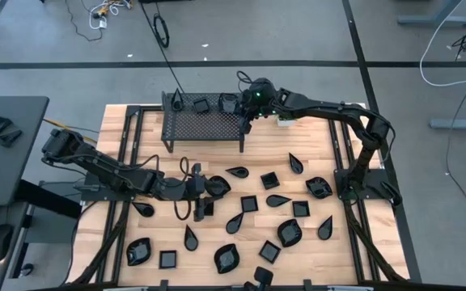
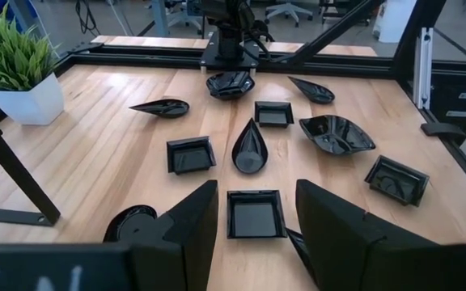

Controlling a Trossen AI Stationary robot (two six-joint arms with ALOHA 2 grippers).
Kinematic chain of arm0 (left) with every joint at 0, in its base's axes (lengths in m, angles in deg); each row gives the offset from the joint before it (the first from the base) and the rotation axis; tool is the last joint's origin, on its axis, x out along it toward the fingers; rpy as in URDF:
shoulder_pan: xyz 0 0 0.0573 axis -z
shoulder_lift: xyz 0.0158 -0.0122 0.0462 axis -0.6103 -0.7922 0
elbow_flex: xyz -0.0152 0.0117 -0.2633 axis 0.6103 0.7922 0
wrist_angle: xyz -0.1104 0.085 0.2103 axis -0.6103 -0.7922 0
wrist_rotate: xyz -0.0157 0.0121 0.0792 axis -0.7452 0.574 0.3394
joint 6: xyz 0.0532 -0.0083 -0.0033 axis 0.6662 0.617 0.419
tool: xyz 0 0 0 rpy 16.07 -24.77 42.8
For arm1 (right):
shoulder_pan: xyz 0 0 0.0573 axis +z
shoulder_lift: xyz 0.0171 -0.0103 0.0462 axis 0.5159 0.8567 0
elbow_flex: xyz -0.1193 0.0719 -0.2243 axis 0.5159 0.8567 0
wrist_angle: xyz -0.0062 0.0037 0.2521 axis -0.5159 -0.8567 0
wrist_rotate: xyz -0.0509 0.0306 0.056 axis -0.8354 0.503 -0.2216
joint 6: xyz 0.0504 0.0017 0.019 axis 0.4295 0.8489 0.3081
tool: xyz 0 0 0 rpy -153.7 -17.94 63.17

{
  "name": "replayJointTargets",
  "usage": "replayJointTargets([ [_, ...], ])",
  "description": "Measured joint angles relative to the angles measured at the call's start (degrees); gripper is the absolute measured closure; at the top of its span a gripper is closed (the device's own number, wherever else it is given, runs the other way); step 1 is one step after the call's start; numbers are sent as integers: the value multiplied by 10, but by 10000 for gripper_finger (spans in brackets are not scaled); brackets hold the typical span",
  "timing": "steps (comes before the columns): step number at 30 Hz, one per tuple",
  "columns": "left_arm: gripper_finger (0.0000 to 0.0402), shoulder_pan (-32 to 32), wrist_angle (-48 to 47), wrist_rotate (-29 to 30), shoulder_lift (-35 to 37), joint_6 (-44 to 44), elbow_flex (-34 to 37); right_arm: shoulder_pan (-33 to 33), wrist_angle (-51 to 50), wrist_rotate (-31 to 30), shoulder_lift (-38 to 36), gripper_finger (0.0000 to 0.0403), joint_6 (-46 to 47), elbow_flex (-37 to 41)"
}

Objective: Pick & Place Mini shaped plates
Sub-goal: Stack the black leaf-shaped plate on top of the leaf-shaped plate on the shelf

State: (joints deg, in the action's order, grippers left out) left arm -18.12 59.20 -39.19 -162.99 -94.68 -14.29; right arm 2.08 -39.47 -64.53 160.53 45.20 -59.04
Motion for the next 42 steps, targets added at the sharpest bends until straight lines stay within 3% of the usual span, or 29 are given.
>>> replayJointTargets([
  [13,230,0,3,0,0,-8,0,3,57,-8,-3,398,-36,1],
  [20,230,0,3,0,0,-8,0,-13,48,-146,-21,399,18,1],
  [29,230,0,3,0,0,-8,0,-28,33,-123,23,399,65,1],
  [42,230,0,3,0,0,-8,0,17,29,-104,26,399,71,1],
])
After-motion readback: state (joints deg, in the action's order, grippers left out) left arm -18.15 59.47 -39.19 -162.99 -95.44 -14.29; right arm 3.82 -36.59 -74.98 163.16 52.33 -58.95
